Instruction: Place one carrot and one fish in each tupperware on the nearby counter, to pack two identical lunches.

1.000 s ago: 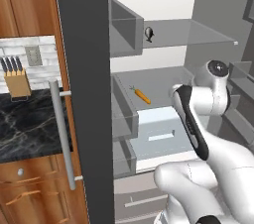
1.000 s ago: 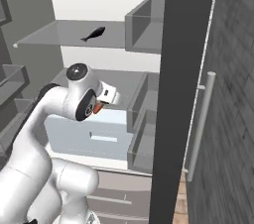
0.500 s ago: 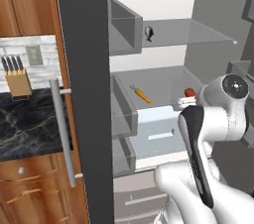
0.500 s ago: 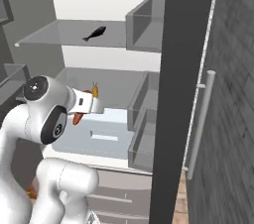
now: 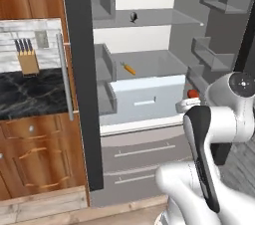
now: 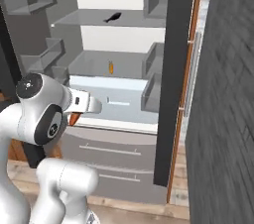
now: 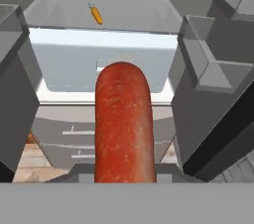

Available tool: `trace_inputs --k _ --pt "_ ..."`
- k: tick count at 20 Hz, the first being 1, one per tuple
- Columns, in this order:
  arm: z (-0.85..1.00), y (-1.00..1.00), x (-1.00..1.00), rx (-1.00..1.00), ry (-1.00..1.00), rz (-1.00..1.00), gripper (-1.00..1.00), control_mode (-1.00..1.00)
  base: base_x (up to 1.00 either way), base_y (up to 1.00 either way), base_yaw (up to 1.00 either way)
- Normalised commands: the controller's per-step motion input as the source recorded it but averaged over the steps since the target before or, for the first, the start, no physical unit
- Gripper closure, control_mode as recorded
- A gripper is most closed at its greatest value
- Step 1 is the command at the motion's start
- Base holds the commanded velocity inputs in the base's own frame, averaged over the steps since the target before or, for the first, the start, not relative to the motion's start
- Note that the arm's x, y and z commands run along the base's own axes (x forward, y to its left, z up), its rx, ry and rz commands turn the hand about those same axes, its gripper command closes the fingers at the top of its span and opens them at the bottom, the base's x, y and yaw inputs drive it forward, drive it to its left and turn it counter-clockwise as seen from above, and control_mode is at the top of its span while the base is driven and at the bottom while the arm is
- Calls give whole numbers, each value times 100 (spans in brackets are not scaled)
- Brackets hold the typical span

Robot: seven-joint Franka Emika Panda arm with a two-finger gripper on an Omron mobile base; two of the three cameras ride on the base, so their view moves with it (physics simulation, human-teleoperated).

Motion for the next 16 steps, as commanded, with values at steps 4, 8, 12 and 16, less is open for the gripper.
trace_inputs --k 4,8,12,16 --pt "0 0 0 0 0 0 100 100 -83 19 5" --pt "0 0 0 0 0 0 100 100 -31 89 1" --pt "0 0 0 0 0 0 100 100 -14 100 0" --pt "0 0 0 0 0 0 100 100 -8 100 0"
